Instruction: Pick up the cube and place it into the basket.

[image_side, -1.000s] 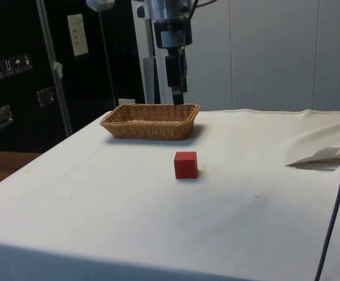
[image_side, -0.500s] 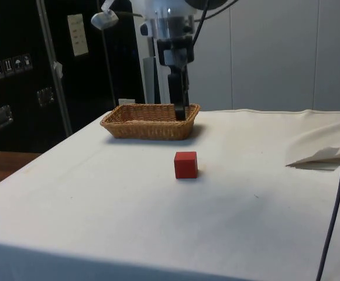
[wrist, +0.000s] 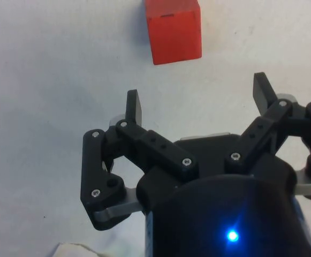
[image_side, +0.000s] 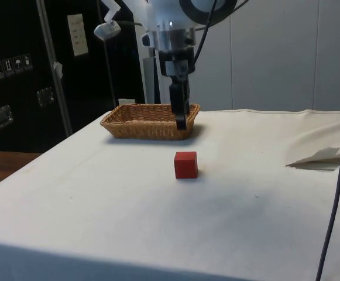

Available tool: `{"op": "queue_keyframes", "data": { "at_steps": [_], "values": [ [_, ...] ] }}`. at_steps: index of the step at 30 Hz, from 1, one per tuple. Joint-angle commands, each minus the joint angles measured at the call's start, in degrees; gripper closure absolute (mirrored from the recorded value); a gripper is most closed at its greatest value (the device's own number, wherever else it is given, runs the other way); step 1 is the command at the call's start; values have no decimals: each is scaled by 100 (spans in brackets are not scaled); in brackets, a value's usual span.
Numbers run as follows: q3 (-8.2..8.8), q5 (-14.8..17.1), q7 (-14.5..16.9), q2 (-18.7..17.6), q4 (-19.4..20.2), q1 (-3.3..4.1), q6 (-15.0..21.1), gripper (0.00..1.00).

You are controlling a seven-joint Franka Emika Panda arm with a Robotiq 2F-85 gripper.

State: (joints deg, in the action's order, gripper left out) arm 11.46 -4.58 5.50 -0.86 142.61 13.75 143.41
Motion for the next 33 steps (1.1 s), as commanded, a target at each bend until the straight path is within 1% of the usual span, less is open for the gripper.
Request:
{"op": "queue_keyframes", "data": {
  "at_steps": [1, 7, 8, 9, 10, 16, 17, 18, 25, 26, 27, 33],
  "values": [
    [0, 80, 57, -34, 29, -6, 126, 0],
    [0, 126, 103, -189, 63, -34, 315, 0],
    [11, 11, 11, -206, 23, -29, 246, 0],
    [0, 138, 109, -212, 63, -40, 344, 0],
    [0, 166, 126, -264, 63, -46, 390, 0],
    [-6, 246, 166, -395, 63, -46, 498, 0],
    [11, 132, 86, -395, 29, -40, 418, 0],
    [-11, 258, 166, -418, 57, -46, 516, 0],
    [-34, 395, 235, -567, 57, -52, 630, 0],
    [0, 269, 149, -556, 29, -40, 539, 0],
    [-34, 407, 241, -584, 57, -52, 647, 0],
    [-69, 504, 275, -710, 57, -52, 756, 0]
  ]
}}
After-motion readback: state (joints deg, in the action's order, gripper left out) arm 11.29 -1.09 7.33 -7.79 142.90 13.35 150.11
